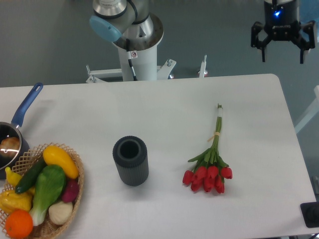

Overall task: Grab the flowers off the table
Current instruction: 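Move the open gripper toward the red tulip bouquet's stems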

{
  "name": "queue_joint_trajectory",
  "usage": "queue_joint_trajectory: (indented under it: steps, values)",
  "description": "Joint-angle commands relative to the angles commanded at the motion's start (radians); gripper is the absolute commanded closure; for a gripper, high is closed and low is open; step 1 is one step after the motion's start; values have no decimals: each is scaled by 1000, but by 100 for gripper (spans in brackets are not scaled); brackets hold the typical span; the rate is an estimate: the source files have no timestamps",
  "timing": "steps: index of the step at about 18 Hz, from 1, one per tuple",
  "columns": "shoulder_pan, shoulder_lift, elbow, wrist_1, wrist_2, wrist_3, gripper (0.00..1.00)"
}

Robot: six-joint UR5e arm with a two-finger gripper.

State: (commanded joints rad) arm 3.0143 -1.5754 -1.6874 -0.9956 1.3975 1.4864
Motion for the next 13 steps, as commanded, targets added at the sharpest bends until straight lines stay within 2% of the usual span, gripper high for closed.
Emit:
queue_joint_trajectory:
  steps: [8,13]
  values:
    - [-2,-5,-15,-3,-58,-3,0]
    - [2,14,-104,-3,-57,-23,0]
